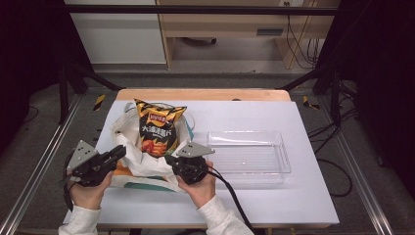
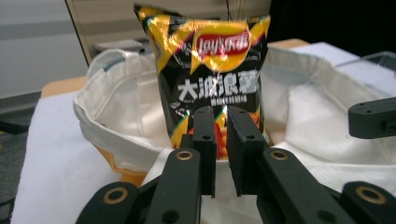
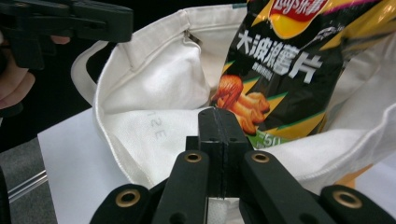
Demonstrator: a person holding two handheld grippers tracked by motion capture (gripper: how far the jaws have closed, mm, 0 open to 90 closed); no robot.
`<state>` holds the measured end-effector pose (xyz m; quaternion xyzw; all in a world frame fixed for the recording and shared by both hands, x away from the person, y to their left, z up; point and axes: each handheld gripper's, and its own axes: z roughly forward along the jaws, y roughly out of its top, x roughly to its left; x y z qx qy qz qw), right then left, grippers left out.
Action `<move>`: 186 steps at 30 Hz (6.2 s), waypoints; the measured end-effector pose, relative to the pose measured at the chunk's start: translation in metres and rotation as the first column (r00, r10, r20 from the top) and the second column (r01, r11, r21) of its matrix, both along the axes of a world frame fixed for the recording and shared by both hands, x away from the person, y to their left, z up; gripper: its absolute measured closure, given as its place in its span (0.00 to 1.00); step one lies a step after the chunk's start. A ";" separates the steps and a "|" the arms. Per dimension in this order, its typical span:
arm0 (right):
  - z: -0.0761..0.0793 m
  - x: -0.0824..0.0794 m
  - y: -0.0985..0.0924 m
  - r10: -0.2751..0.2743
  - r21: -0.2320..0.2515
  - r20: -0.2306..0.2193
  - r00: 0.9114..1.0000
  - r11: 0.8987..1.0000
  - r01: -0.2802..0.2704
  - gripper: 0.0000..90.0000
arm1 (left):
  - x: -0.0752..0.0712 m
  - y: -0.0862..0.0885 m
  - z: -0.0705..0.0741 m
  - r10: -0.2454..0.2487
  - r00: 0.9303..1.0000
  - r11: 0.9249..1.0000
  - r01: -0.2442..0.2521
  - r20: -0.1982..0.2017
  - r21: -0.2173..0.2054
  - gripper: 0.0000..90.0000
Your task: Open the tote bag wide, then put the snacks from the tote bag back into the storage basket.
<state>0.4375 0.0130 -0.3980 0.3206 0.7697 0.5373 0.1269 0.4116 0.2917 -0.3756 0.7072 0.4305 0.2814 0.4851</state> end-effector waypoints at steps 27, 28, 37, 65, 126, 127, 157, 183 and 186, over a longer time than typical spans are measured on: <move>-0.058 -0.014 0.001 -0.030 -0.078 -0.056 0.998 0.997 0.025 1.00 | 0.016 0.010 -0.067 0.060 0.973 0.980 -0.015 -0.223 0.201 0.94; -0.059 -0.014 0.001 -0.028 -0.080 -0.058 0.998 0.997 0.023 1.00 | 0.016 0.010 -0.067 0.059 0.972 0.980 -0.012 -0.229 0.200 0.94; -0.073 -0.014 0.001 -0.054 -0.120 -0.082 0.995 0.992 0.044 1.00 | 0.017 0.009 -0.072 0.059 0.966 0.974 0.000 -0.252 0.228 0.94; -0.077 -0.005 -0.002 -0.203 -0.197 -0.041 0.978 0.961 0.192 1.00 | 0.016 0.003 -0.085 0.080 0.960 0.955 0.004 -0.270 0.298 0.96; -0.085 -0.013 -0.015 -0.256 -0.170 -0.011 0.967 0.953 0.250 0.94 | 0.033 0.031 -0.071 0.128 0.976 0.978 -0.095 -0.175 0.185 0.82; -0.083 -0.014 -0.015 -0.245 -0.160 -0.002 0.970 0.957 0.241 0.93 | 0.031 0.031 -0.068 0.124 0.979 0.980 -0.095 -0.164 0.177 0.80; -0.010 -0.011 -0.026 -0.170 0.001 0.128 0.977 0.985 0.171 0.52 | 0.011 0.010 -0.021 0.054 0.998 0.998 -0.054 -0.020 0.025 0.49; 0.017 0.014 -0.021 -0.204 0.046 0.127 0.971 0.979 0.200 0.45 | 0.034 0.003 0.007 0.056 0.998 0.998 -0.055 0.032 -0.020 0.48; 0.016 0.017 -0.019 -0.205 0.039 0.123 0.971 0.979 0.202 0.46 | 0.041 0.002 0.008 0.051 0.998 0.999 -0.051 0.031 -0.017 0.48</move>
